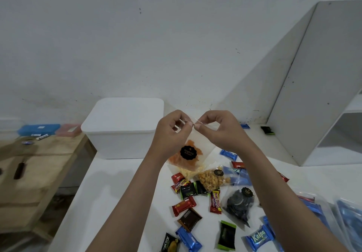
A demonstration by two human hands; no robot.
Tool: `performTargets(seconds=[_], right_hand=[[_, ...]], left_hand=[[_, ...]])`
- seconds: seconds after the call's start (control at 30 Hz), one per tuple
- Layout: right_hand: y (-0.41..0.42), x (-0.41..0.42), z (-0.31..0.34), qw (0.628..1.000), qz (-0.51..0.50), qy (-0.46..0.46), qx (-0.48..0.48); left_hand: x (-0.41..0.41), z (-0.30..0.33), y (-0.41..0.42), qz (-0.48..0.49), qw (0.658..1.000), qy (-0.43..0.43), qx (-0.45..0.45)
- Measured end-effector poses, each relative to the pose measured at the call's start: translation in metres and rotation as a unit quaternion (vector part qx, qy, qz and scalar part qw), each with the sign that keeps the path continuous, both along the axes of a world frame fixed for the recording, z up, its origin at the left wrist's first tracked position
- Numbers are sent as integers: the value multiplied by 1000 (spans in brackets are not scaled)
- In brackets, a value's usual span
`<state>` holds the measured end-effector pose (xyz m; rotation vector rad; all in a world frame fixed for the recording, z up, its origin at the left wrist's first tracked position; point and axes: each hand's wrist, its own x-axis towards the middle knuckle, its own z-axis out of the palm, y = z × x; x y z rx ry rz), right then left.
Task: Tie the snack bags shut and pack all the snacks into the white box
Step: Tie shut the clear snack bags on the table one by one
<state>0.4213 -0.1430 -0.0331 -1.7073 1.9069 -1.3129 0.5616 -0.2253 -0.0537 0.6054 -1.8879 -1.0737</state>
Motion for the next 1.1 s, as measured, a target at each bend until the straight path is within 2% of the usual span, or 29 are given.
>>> performTargets(seconds=[0.17, 0.33, 0.5, 0.67, 0.9, 1.1], right_hand=[[7, -4, 2, 999, -34, -18, -3], [8, -1, 3, 999, -37, -17, -9], [7, 1, 3, 1000, -19, 1, -18], [7, 2, 6, 999, -15, -4, -31], [6, 4, 13, 998, 2, 47, -30], [1, 8, 14, 996, 4, 83, -31]], left_hand=[[3, 5, -4, 18, 999, 31, 35], [5, 12, -2, -9, 998, -17, 54], [9, 20, -2, -41, 995, -84, 24], [12, 21, -3, -11, 997, -77, 1], [15, 19, 0, 0, 996, -74, -46], [15, 20, 0, -9, 997, -72, -41]])
